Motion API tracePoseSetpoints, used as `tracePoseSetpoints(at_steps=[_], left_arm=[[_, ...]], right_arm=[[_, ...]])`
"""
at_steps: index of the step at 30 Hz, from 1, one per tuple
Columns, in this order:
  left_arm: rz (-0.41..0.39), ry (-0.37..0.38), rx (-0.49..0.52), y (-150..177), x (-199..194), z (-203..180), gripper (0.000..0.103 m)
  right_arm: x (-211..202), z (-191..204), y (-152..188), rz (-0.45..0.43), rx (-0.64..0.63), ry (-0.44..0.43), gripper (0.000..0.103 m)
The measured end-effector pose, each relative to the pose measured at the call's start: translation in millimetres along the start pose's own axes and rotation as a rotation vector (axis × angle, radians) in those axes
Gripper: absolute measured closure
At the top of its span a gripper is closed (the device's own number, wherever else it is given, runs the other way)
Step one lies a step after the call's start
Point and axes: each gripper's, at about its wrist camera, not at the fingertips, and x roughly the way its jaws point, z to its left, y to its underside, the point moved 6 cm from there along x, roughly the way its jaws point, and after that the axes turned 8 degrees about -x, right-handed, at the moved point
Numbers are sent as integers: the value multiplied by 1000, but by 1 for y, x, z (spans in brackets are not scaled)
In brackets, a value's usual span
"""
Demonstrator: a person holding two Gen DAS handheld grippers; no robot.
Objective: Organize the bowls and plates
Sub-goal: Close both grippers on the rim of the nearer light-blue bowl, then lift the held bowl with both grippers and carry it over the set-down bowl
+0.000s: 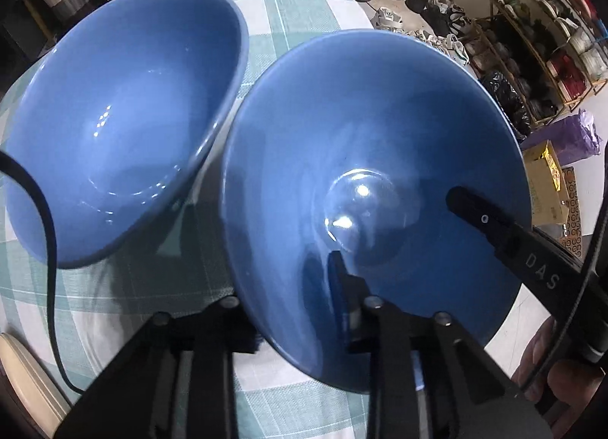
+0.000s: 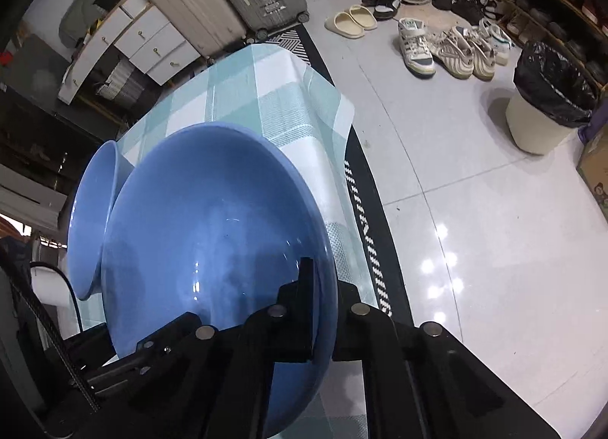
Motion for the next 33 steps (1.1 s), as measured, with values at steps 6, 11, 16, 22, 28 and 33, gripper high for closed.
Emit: tracePoseSetpoints(at_steps=[6,11,16,22,28,33], left_arm=[[-1,11,-12,2,2,6,92],[0,8,-12,6,0,8,93],[-4,10,0,14,-6,10,93],[-20,20,9,21,-18,14,94],[-40,45,13,31,-33,16,94],[-76,51,19,44,-54,19,95]], right_arm=[[-2,4,2,0,-43,24,99],[-3,7,6,0,-63,23,99],[-7,12,12,-13,-95,36,99],[-20,16,21,-30,-109,42,99],[-39,20,31,-68,-95,27,99],[-58,26,45,-104,-80,6,99]])
